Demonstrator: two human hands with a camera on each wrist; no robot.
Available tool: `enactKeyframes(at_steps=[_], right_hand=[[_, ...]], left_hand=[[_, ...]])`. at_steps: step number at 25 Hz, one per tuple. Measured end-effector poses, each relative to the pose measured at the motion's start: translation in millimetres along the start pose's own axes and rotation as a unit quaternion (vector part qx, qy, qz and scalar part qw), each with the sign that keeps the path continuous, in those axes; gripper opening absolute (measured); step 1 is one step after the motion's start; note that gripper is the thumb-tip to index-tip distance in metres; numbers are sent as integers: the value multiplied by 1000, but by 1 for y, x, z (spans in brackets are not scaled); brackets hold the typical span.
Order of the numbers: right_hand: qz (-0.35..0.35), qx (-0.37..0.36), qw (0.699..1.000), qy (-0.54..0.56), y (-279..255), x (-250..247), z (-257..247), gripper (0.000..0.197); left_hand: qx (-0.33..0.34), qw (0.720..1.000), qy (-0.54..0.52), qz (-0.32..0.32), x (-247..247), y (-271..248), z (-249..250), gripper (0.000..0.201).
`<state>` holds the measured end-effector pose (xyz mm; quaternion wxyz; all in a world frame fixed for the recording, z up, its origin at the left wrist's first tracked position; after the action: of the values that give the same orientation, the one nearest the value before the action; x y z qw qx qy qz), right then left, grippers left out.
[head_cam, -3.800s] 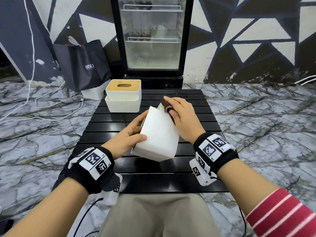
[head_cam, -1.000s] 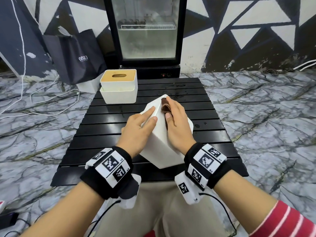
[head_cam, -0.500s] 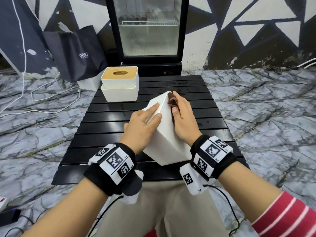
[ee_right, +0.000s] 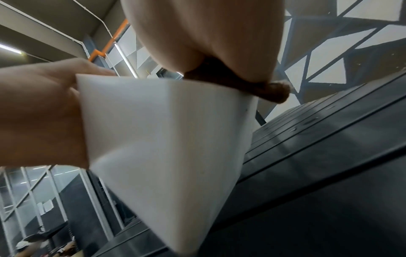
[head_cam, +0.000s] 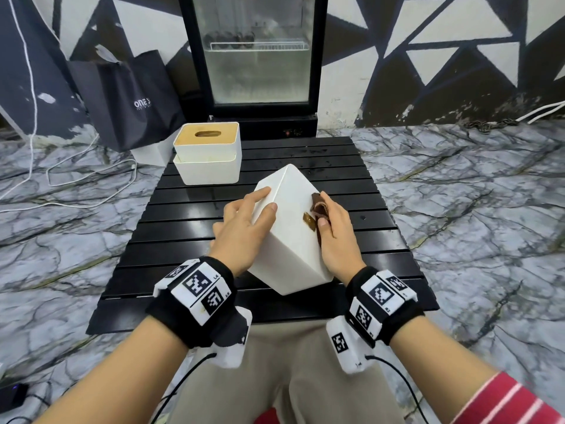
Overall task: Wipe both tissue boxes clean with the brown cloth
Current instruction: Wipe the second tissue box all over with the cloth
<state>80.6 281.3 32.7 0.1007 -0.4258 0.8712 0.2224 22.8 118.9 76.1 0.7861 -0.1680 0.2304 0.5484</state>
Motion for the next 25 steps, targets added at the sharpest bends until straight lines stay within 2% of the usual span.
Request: enactKeyframes(at_steps=[5,8,11,15,18,22,25], right_hand=[[-6,-28,1000,10,-17,8,-15,53],[-6,-27,999,27,-20,4,-13,46],[13,-7,1000,26,-29,0,-11,50],[10,-2,999,41,-36,7,-27,45],[-6,-30,998,57,-38,10,-28,51],[16,-6,997,69,-40,4,-17,52],[10,-15,997,70,-40,9,-33,48]], left_hand=[[8,1000,20,0,2,2,-2,78],[4,1000,30,0,4,2,-1,84],[32,998,59,7,6,6,-4,89],[26,998,46,26,8,6,-3,91],[50,994,100,3,10,8,-7,92],[60,989,133,3,11,12,-11,93],[55,988,141,3,12,12,-9,92]])
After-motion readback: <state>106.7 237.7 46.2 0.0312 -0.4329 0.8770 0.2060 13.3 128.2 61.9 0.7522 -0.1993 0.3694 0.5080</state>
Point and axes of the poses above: each hand's wrist, its own y-axis towards the middle knuckle, its own x-axis out of the palm, z = x × y, the point moved 4 cm from there along y, towards the middle knuckle, and after that the axes turned 4 degrees about z, right-handed, at the moved point
